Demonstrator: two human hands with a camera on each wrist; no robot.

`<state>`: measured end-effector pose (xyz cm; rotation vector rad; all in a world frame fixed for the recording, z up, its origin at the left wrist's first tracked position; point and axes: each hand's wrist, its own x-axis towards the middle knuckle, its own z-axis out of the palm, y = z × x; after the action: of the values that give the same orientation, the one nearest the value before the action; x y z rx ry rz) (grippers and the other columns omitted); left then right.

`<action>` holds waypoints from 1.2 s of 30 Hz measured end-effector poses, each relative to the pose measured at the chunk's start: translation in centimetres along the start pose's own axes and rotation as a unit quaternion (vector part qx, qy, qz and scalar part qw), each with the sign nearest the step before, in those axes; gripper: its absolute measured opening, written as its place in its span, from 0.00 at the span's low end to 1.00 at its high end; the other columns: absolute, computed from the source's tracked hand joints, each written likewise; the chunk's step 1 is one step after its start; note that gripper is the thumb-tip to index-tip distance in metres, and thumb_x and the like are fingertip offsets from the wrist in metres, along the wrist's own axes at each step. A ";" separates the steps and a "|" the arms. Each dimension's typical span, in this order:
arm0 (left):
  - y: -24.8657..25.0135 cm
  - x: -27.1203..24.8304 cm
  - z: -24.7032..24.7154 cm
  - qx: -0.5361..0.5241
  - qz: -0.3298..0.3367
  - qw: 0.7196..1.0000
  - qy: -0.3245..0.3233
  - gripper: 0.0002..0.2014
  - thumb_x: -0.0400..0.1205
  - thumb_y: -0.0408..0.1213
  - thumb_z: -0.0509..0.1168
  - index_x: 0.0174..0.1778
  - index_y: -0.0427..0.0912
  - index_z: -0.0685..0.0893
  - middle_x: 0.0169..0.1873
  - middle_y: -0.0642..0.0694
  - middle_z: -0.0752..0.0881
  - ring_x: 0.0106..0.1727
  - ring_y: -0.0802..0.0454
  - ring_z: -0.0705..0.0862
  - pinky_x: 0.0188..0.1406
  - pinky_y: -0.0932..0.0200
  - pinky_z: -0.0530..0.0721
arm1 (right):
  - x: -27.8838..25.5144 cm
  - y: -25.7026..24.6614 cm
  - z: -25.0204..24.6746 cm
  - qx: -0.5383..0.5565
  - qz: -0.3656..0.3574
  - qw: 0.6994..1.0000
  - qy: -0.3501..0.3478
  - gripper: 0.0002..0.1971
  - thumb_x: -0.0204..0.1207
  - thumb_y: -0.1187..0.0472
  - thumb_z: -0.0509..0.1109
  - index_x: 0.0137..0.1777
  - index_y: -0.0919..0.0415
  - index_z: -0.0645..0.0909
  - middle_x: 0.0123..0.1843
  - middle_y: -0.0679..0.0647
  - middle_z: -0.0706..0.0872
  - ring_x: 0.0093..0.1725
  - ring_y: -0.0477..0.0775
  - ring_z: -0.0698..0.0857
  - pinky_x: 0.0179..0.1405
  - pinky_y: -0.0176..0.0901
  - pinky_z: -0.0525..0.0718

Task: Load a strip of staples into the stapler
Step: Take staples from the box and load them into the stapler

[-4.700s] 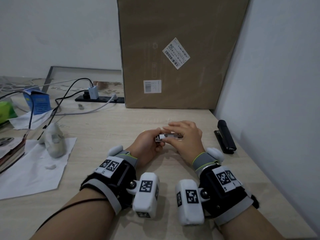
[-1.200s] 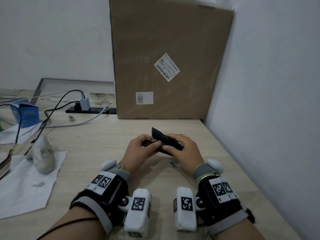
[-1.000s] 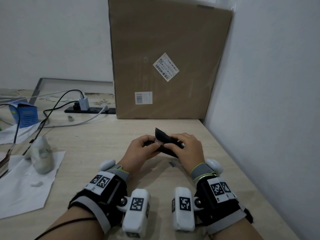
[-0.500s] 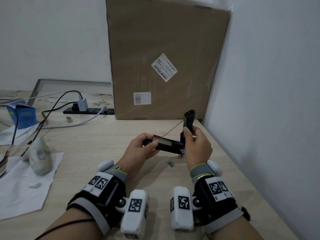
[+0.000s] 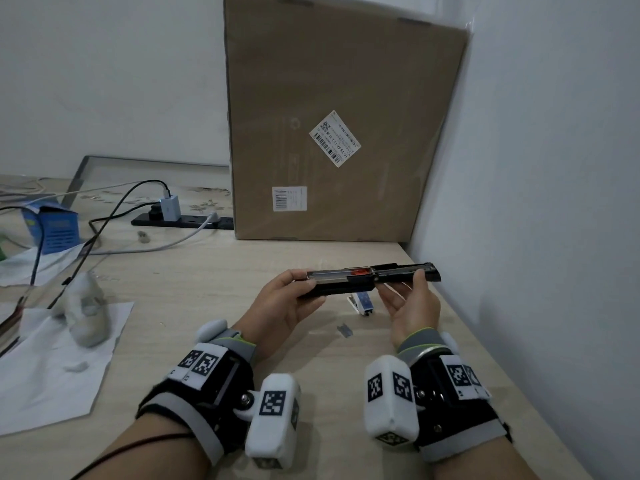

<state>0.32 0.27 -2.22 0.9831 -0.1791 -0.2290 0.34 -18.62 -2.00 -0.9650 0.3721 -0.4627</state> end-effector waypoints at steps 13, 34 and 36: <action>0.0 -1.7 1.0 0.064 -0.194 0.973 -0.105 0.21 0.78 0.46 0.63 0.62 0.37 0.81 0.44 0.32 0.89 0.20 0.55 0.77 0.11 0.68 0.70 | -0.6 0.3 0.5 -0.112 -0.021 0.989 -0.091 0.17 0.80 0.49 0.61 0.42 0.60 0.83 0.40 0.59 0.90 0.29 0.51 0.90 0.36 0.43 0.85; -0.2 0.7 -0.6 0.041 -0.044 0.992 0.110 0.20 0.85 0.46 0.57 0.68 0.39 0.76 0.44 0.38 0.87 0.17 0.59 0.73 0.11 0.69 0.68 | -1.4 0.7 0.0 -0.619 -0.101 0.733 -0.263 0.13 0.57 0.52 0.82 0.37 0.56 0.85 0.29 0.44 0.79 0.32 0.43 0.78 0.33 0.35 0.74; -0.3 0.8 -0.6 0.047 -0.049 0.992 0.106 0.21 0.84 0.47 0.57 0.69 0.39 0.76 0.44 0.38 0.88 0.17 0.59 0.73 0.11 0.69 0.68 | -1.2 0.7 0.0 -0.625 -0.113 0.725 -0.267 0.09 0.60 0.55 0.81 0.35 0.57 0.86 0.28 0.43 0.80 0.30 0.41 0.77 0.33 0.35 0.74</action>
<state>1.18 0.40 -2.76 1.1042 0.0540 -0.2051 -0.58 -17.66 -2.45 -2.4300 -0.0333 -0.0573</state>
